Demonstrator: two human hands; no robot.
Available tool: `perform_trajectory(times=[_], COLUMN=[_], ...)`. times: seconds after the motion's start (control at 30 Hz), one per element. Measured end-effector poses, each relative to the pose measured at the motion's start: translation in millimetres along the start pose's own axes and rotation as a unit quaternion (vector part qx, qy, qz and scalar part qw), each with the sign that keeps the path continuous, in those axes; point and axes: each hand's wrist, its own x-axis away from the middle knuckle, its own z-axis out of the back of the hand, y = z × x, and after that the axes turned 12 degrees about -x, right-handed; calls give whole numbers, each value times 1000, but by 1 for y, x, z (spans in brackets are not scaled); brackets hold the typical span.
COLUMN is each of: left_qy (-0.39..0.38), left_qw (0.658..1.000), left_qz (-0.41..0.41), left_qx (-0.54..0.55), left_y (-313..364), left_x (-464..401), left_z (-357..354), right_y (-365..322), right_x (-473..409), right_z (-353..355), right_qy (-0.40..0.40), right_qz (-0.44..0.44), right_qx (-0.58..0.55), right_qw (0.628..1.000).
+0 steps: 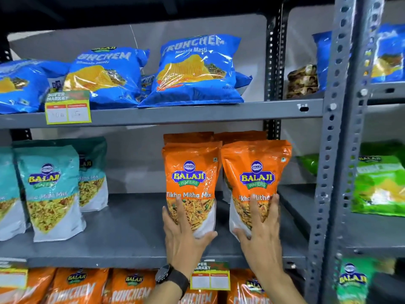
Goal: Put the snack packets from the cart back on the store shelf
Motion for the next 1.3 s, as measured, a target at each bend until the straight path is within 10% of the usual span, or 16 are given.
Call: perform_trajectory(times=[0.63,1.3], left_qy=[-57,-27], left_qw=[996,998], left_qz=[-4,11], left_qx=[68,47], left_y=[-20,-25], left_x=[-19,-8], left_z=[16,20], right_y=[19,0], right_x=[-44,-18], right_z=[26,22], right_qy=[-71,-29], right_qz=[-93,-97], right_qx=[-189,-124], right_qw=[975,987])
